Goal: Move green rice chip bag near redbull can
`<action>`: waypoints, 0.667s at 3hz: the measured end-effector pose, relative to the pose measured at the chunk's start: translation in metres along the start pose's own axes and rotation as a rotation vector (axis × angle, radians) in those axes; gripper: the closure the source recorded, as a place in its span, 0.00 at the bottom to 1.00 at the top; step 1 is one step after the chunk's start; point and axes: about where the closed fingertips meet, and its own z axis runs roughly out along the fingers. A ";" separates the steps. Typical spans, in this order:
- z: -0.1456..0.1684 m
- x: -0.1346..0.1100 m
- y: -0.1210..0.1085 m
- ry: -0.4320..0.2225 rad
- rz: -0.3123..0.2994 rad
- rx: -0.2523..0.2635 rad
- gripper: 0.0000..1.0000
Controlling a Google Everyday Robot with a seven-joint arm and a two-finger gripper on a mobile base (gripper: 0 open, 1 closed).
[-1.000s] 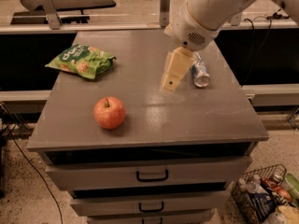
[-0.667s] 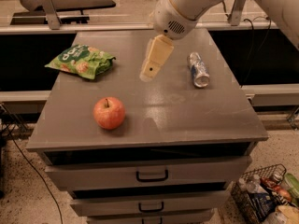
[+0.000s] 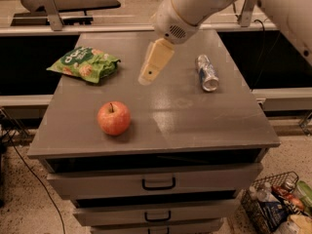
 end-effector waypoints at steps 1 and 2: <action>0.049 -0.034 -0.020 -0.113 0.022 0.013 0.00; 0.107 -0.079 -0.041 -0.219 0.042 0.003 0.00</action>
Offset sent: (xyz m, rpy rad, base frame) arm 0.1132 0.1988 -0.0351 0.3476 -0.0025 0.0720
